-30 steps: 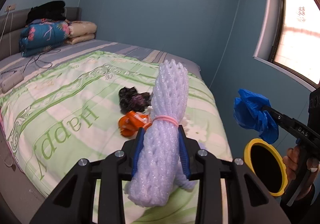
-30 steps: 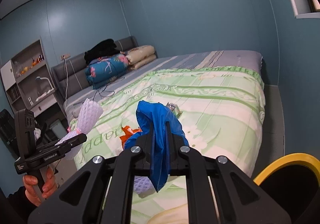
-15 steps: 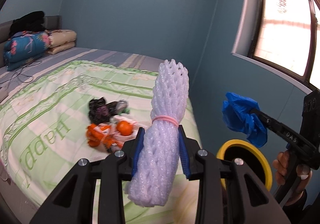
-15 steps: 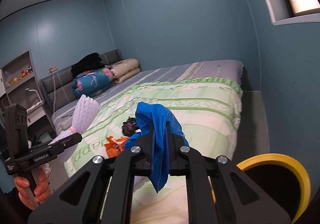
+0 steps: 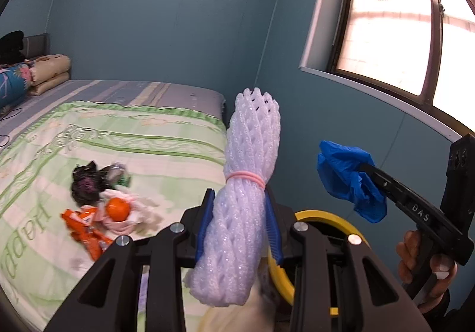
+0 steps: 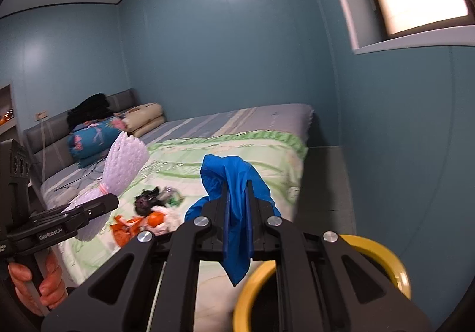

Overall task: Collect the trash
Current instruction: 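Carry the foam net and blue glove in both tools to the yellow-rimmed bin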

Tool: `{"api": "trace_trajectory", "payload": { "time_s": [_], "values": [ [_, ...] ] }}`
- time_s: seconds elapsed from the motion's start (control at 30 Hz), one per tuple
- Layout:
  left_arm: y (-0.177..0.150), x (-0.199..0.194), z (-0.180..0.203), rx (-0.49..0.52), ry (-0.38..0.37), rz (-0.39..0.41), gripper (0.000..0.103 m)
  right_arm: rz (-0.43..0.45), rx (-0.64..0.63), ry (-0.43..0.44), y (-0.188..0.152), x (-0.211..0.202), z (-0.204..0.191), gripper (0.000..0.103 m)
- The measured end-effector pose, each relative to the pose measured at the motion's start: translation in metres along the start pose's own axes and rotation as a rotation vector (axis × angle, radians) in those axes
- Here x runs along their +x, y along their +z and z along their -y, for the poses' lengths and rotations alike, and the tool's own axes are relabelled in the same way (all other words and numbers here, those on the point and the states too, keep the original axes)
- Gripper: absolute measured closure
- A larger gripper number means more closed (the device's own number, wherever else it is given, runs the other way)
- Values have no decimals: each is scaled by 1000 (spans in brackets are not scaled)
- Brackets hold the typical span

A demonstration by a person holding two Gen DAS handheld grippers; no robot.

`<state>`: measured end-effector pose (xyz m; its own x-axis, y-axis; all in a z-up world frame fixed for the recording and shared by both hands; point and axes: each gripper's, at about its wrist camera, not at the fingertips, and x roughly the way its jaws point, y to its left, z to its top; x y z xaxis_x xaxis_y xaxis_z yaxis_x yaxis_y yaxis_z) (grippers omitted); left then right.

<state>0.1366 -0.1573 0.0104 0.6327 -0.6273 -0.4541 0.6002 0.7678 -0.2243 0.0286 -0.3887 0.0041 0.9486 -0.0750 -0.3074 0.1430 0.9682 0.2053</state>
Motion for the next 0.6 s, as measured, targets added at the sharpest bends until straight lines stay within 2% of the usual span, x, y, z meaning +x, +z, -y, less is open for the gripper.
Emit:
{"api": "trace_trajectory", "payload": {
  "time_s": [0.27,0.6],
  "values": [
    [-5,29,37,-1,-102,-40,72,5,23,-109,-4,-3,27,95],
    [-30,59,61,15,-173,-127,72,-22,76,-154,-18,-11,56,95]
  ]
}}
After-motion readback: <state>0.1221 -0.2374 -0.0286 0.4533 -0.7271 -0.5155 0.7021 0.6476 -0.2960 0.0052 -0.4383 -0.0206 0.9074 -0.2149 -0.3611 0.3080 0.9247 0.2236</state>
